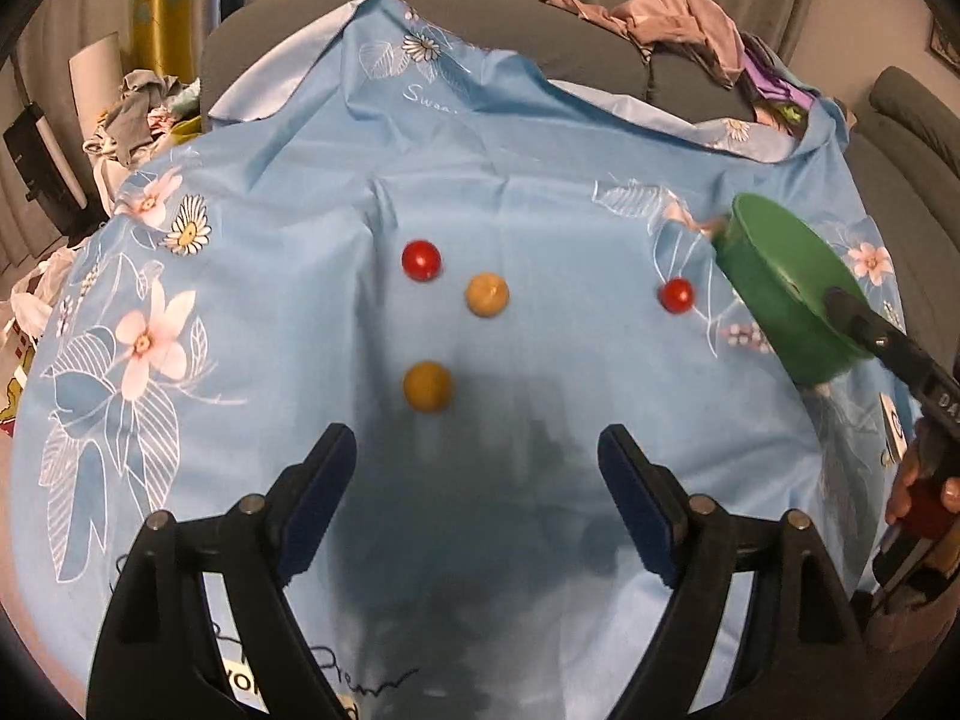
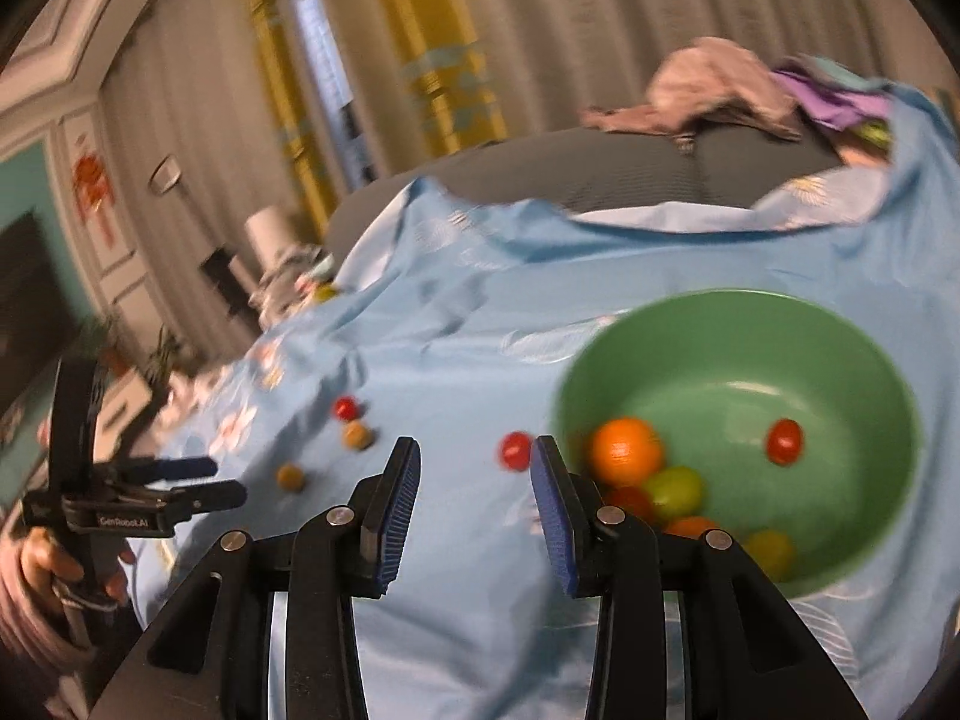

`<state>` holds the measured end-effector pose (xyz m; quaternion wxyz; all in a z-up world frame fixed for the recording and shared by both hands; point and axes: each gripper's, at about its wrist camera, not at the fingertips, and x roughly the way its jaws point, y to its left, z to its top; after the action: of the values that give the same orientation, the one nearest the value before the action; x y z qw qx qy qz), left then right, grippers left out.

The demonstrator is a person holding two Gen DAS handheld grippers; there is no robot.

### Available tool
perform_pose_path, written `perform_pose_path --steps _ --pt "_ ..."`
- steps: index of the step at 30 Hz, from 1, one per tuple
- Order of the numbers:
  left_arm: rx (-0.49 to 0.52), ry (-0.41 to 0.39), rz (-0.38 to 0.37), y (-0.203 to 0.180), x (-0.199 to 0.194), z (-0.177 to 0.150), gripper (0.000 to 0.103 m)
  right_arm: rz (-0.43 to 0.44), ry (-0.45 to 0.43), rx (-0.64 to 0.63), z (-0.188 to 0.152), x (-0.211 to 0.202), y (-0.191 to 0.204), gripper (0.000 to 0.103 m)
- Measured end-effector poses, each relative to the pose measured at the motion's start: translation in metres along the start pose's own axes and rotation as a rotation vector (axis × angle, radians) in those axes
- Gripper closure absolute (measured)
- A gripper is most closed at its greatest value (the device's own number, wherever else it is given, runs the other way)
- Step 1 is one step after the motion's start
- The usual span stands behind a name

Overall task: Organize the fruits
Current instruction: 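Withdraw both tools from the bowl toward the remaining small fruits, then grasp a small yellow fruit with the left tool while the right tool grasps another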

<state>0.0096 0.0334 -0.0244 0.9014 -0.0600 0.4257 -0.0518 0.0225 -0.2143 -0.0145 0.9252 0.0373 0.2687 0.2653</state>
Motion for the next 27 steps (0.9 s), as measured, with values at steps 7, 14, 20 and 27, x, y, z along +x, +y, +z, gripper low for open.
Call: perform_pose_path --steps 7,14,20,27 --pt "0.023 -0.021 -0.025 0.001 -0.003 -0.009 0.021 -0.025 0.113 -0.035 -0.010 0.029 0.015 0.065" --pt "0.081 0.006 -0.024 0.001 0.017 0.004 0.036 0.018 0.161 -0.047 -0.015 0.044 0.027 0.065" --pt "0.125 0.072 -0.005 0.001 0.046 0.018 0.049 0.033 0.177 -0.055 -0.017 0.048 0.031 0.065" --pt "0.117 0.092 0.066 0.010 0.061 0.025 0.057 0.041 0.183 -0.057 -0.016 0.050 0.031 0.065"
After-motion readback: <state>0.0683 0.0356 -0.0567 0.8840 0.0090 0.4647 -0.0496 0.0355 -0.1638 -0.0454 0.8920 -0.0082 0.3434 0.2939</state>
